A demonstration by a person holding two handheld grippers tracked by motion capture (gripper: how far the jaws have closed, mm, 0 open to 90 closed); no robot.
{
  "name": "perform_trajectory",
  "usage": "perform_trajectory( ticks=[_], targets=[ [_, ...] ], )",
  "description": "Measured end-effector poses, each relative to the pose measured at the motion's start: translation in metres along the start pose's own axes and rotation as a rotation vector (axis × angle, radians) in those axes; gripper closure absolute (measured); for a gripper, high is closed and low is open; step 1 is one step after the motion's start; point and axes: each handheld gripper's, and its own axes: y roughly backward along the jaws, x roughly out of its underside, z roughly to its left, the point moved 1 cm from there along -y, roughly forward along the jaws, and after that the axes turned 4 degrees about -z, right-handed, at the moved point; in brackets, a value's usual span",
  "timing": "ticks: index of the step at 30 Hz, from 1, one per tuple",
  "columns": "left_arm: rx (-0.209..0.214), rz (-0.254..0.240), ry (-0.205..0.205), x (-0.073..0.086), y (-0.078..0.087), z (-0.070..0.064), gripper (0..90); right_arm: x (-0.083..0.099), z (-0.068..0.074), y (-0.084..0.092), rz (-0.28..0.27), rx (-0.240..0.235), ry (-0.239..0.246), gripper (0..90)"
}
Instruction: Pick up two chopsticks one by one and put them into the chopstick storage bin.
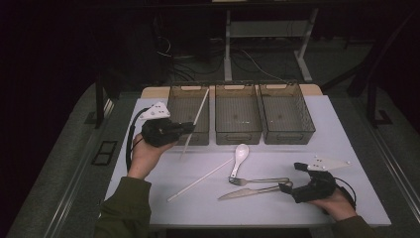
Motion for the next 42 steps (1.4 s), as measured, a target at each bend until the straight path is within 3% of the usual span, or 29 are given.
perform_trajectory(
  ticks=[12,19,25,31,34,42],
  targets=[
    [-0.025,-0.022,-0.007,-0.026,-0.003,0.023,84.8,0.0,0.0,0.0,-0.002,-0.001,0.003,0.8],
    [-0.066,-0.048,-0.002,-0.04,-0.006,0.047,84.8,0.0,0.0,0.0,-0.002,-0.002,0.001,0.7],
    [-0.119,-0.043,0.018,-0.042,-0.013,0.07,84.8,0.0,0.0,0.001,-0.003,-0.002,0.001,0.8],
    [-0.169,0.022,0.042,-0.032,-0.027,0.09,84.7,0.0,0.0,0.001,-0.004,-0.003,0.001,0.8],
    [-0.191,0.079,0.052,-0.024,-0.034,0.1,84.8,0.0,-0.001,0.001,-0.005,-0.003,0.002,0.8],
    [-0.229,0.173,0.101,-0.01,-0.047,0.111,84.8,0.0,0.0,0.001,-0.006,-0.006,0.001,0.7]
  ],
)
